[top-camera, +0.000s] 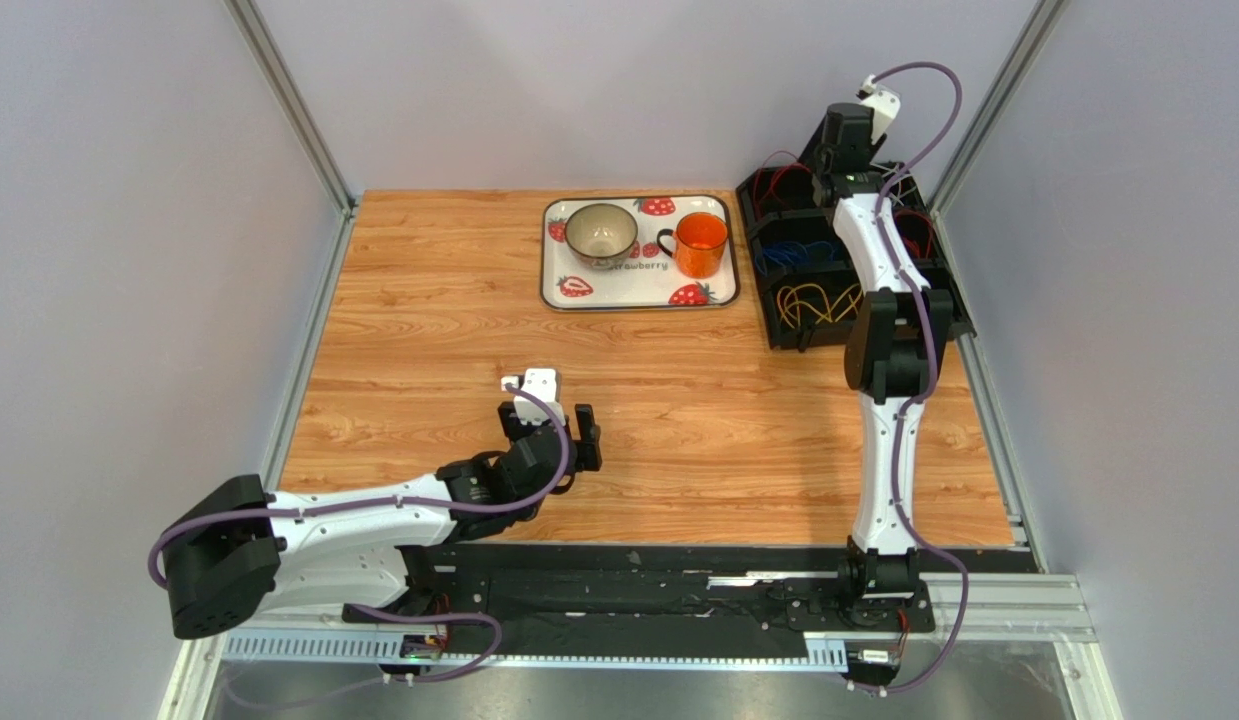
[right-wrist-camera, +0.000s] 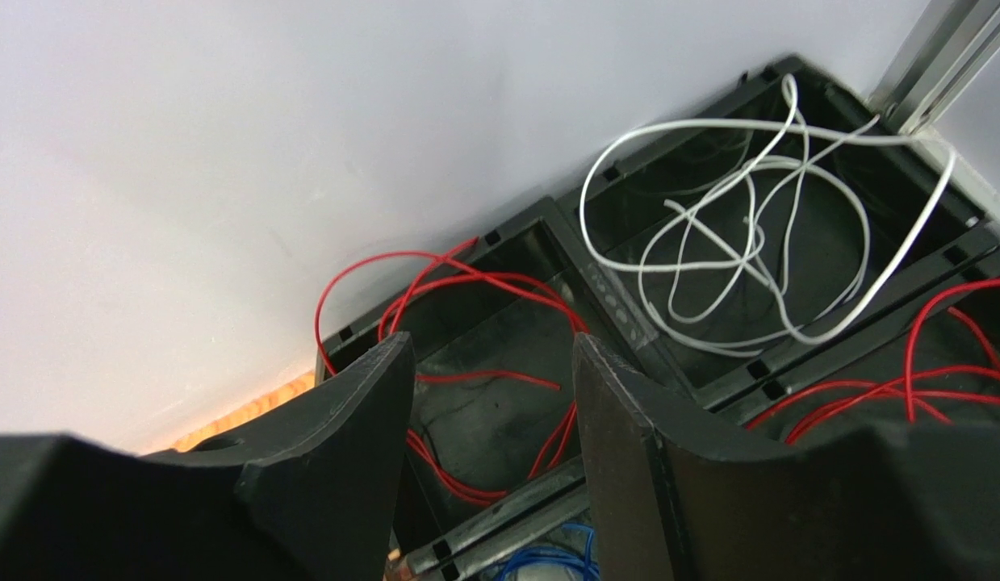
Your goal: Untangle the cables
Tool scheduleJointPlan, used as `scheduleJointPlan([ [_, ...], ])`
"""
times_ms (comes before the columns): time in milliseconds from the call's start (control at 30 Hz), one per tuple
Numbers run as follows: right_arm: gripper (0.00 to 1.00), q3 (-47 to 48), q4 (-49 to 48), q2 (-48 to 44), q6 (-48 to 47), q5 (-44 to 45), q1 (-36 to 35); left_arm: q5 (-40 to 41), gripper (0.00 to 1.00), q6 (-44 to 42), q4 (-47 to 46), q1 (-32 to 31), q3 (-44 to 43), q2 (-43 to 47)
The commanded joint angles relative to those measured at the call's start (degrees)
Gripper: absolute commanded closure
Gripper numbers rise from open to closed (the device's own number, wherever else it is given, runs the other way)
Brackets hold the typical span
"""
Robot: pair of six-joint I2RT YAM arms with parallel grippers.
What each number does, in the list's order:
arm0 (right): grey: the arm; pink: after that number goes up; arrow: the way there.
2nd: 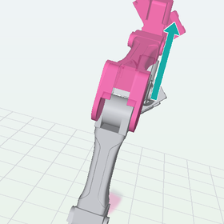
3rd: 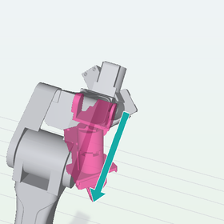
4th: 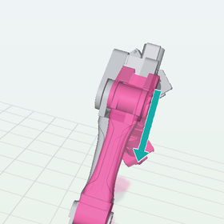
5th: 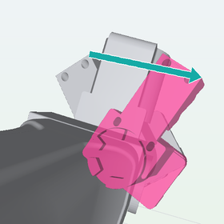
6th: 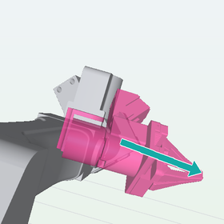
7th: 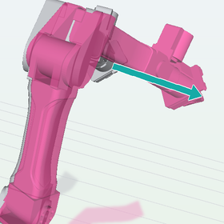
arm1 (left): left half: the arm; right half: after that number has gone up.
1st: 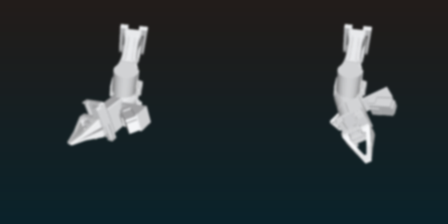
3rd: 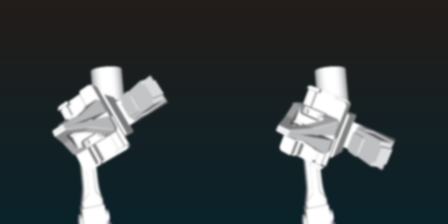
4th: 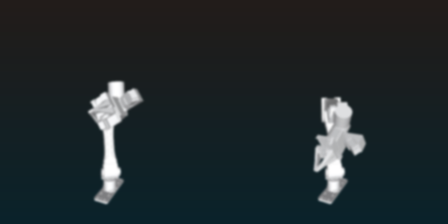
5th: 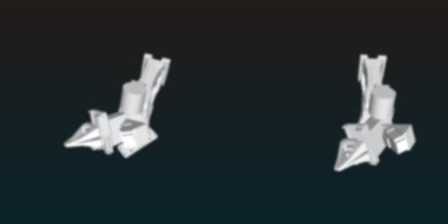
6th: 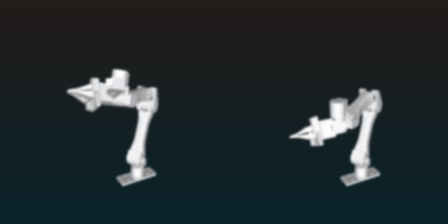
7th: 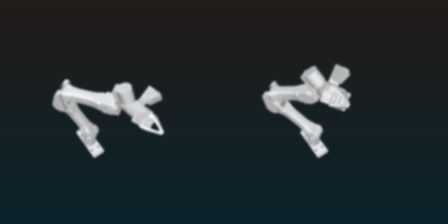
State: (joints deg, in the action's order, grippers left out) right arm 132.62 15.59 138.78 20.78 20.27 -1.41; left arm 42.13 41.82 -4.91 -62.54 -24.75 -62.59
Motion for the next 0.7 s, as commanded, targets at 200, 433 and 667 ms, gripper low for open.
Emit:
scheduleJointPlan([
  [200, 0.51, -5.52, 3.99, -10.89, 7.87, -5.59, -0.17, 0.59, 0.14, -0.34, -0.28, -0.21, -1.26, 1.15],
  [433, 0.3, -13.87, 7.69, -19.33, 12.09, -10.25, -1.31, 0.32, 0.15, 0.1, -0.45, -0.12, -0.56, 2.12],
  [667, 0.23, -28.36, 8.14, -30.84, 14.56, -12.53, -2.63, 0.06, 0.15, 0.36, -1.07, -0.12, 1.19, 3.96],
])
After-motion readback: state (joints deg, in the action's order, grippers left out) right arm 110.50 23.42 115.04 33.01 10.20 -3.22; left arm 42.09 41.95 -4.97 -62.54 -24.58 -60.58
